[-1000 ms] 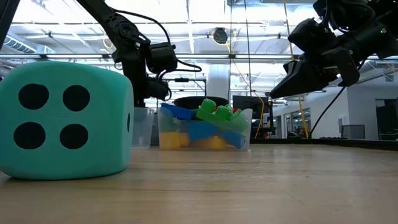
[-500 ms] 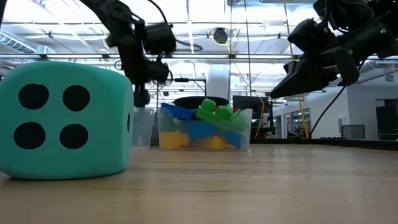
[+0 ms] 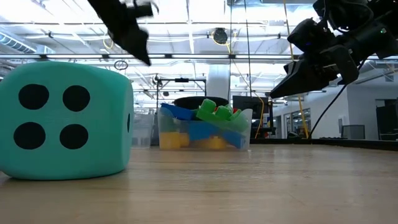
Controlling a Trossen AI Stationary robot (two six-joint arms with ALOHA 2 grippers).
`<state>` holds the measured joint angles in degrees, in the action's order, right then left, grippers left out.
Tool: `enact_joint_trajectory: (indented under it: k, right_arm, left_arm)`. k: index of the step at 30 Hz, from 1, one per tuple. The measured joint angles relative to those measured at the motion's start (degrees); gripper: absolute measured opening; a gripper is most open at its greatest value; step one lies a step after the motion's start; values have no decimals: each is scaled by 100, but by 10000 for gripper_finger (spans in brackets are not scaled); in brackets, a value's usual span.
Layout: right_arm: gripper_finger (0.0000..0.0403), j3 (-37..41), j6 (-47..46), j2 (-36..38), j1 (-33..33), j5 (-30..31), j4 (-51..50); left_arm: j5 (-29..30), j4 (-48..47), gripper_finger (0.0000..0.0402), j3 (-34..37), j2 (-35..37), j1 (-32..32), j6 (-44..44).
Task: Pick & Place Toys
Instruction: Adjust the blue dice on the table
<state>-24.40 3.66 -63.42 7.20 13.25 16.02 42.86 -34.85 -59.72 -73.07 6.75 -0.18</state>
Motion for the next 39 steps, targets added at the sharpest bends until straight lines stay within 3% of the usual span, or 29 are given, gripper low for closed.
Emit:
enact_joint_trajectory:
  k: [3, 7, 9, 11, 16, 19, 22, 25, 29, 34, 39]
  right_arm:
    - [1, -2, -2, 0, 0, -3, 3]
    - [1, -2, -2, 0, 2, -4, 10]
    - [1, -2, -2, 0, 2, -6, 11]
    - [1, -2, -4, 0, 2, -6, 10]
    - [1, -2, -4, 0, 2, -6, 48]
    - [1, -2, -4, 0, 2, -6, 77]
    - [1, -2, 2, 0, 2, -8, 108]
    - [1, -2, -2, 0, 2, -8, 247]
    - [1, -2, -2, 0, 4, -11, 307]
    - [1, -2, -2, 0, 4, -12, 307]
    - [1, -2, 5, 2, 4, -11, 391]
  left_arm:
    - [-1056, -9, 351, -2, 392, -418, -950]
    - [-3237, 20, 351, -7, 587, -1185, -1991]
    - [-3971, 161, 351, -7, 509, -1850, -2181]
    - [-3814, 537, 351, -7, 297, -2576, -2363]
    - [-2603, 1158, 351, -20, -337, -4001, -2907]
    - [-2374, 892, 351, -2, -865, -4602, -3515]
    - [-2504, 603, 336, -2, -1413, -5045, -4229]
    - [-3093, 594, 288, -2, -1975, -5290, -4901]
    - [-3581, 656, 194, -3, -2581, -5436, -5521]
    - [-3578, 653, 82, -39, -3087, -5370, -6090]
    - [-3101, 787, 10, -37, -3211, -5093, -5967]
